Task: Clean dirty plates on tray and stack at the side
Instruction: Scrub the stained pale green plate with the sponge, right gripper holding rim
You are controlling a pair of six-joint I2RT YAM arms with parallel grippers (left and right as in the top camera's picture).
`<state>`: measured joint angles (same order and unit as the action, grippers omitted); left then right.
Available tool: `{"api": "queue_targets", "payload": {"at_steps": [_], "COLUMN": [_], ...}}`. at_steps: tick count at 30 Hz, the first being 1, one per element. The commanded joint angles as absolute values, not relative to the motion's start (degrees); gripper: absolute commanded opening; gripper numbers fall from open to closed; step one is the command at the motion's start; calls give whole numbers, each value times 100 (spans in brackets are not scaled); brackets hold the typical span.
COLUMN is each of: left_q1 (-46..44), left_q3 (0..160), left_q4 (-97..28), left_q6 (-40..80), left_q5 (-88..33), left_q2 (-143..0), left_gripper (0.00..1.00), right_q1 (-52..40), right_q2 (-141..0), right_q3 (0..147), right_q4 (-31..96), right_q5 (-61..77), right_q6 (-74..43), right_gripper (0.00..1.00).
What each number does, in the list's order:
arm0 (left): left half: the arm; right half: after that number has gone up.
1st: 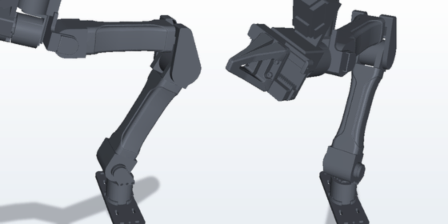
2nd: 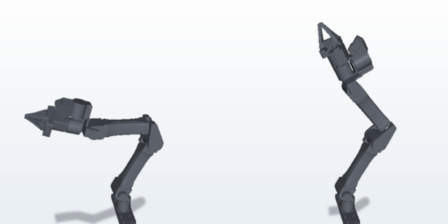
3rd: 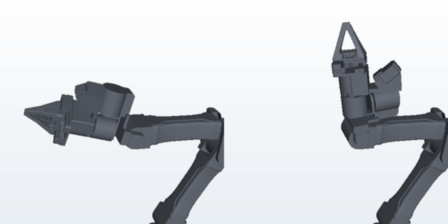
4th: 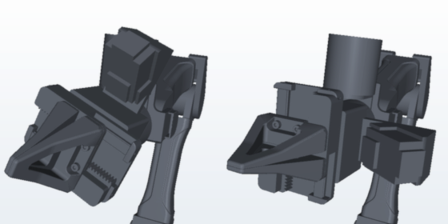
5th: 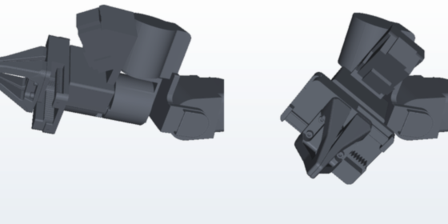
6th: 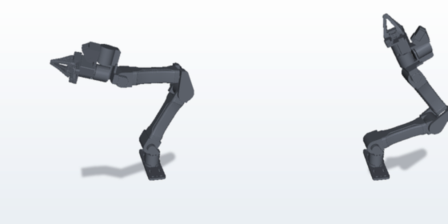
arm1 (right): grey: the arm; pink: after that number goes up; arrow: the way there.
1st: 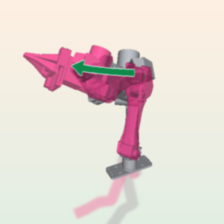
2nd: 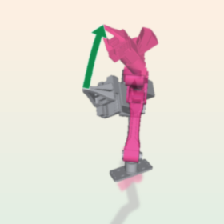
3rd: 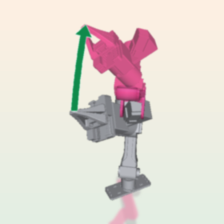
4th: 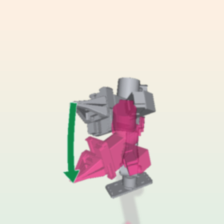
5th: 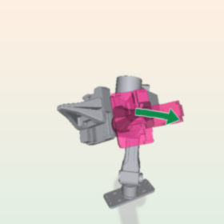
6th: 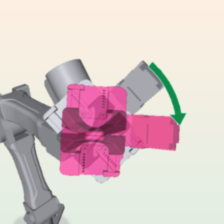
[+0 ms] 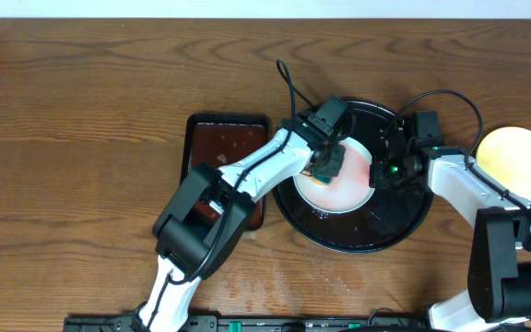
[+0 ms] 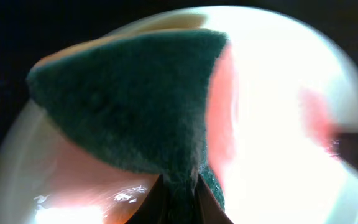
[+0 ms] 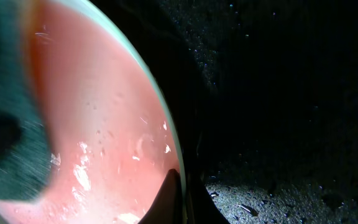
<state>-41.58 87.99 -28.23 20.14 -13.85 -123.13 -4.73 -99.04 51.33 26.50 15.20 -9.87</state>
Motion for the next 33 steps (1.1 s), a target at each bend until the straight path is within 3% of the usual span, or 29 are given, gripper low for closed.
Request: {"api": "queue_targets", "payload": {"at_steps": [1, 10, 20, 25, 29, 33], "left_q1": [-4609, -4831, -4134, -3966, -3988, -4091], "left_q3": [8724, 8726, 8742, 8742, 8753, 8750], "left_q4": [-2770, -3100, -4045, -3865, -3787, -3730], "left_q6": [2104, 1944, 2099, 1708, 1664, 1839], "left_q5": [-3041, -2893, 934, 1872, 1977, 1251], "left_q2": [-12827, -12774, -12331, -12322, -12322, -12324], "left_gripper": [7, 7, 7, 8, 7, 7], "right_q1": [-497, -497, -497, -497, -497, -499], "right_q2": [-9979, -9979, -9979, -9979, -9979, -9979], "right_q3": [5085, 5085, 5085, 5085, 5085, 5085], "right_q4": [2696, 2698, 2657, 2657, 2661, 2657], "right_q5": [1247, 1247, 1249, 1247, 1247, 1249], "right_q6": [-917, -917, -917, -917, -917, -917], "right_gripper": [1, 1, 1, 1, 1, 1]}}
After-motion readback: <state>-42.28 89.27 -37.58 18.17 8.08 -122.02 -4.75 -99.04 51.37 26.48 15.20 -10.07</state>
